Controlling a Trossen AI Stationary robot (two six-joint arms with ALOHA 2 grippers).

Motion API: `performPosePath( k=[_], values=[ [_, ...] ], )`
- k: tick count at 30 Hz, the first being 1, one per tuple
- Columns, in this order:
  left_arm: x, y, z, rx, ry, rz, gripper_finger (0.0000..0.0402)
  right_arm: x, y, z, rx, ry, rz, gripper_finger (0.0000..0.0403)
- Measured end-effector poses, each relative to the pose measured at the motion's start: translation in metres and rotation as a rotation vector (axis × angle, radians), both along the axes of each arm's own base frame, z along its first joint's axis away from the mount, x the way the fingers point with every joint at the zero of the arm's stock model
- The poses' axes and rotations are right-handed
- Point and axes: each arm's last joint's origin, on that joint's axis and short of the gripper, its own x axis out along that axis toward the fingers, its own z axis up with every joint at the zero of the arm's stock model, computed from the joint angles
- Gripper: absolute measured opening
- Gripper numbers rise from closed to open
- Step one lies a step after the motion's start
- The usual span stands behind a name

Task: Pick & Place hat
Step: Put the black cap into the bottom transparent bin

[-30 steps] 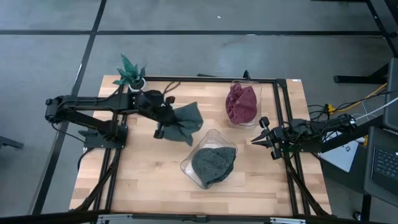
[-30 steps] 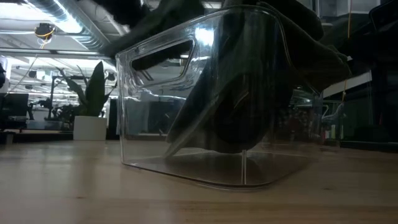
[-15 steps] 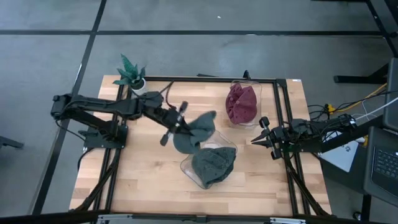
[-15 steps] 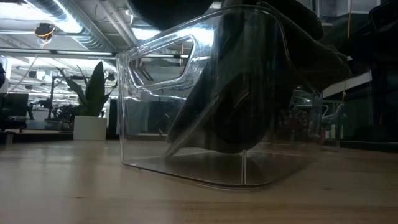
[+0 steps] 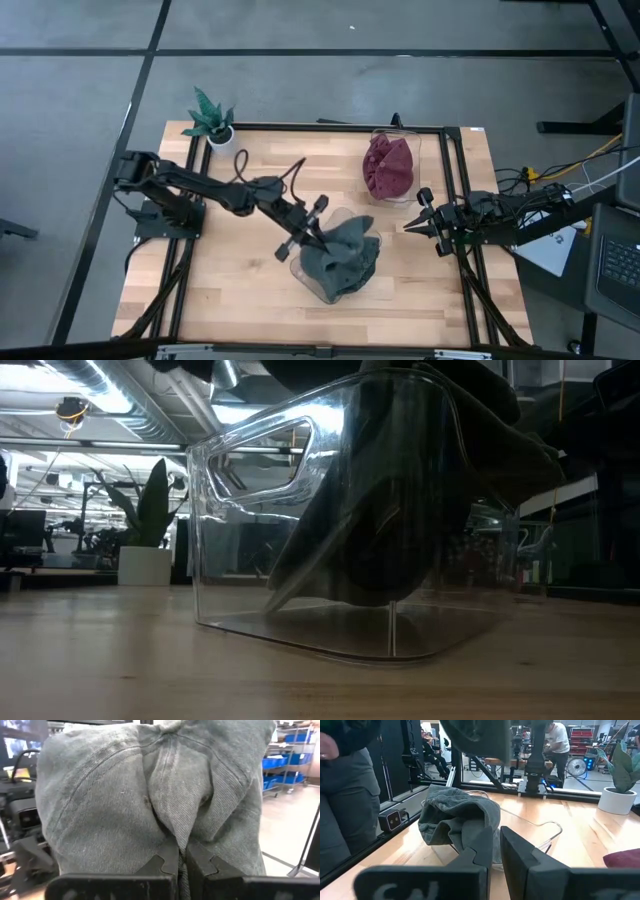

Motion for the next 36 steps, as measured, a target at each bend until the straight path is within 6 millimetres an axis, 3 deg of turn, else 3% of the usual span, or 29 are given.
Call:
performPosePath(
  k=[12,22,36],
  values=[
    [0.028,-0.017,-0.029,-0.01,-0.042,-0.048,0.0005,0.0,0.0,0.0,-0.002,-0.001,0.0,0.0036],
    [0.04,-0.018,-0.057,-0.01,0.007,-0.065,0.0007,0.0,0.0,0.0,-0.002,-0.001,0.0,0.0036],
    [0.012,-0.001,-0.105,-0.042,0.079,0.004,0.0008,0.0,0.0,0.0,0.0,0.0,0.0,0.0036]
  ],
)
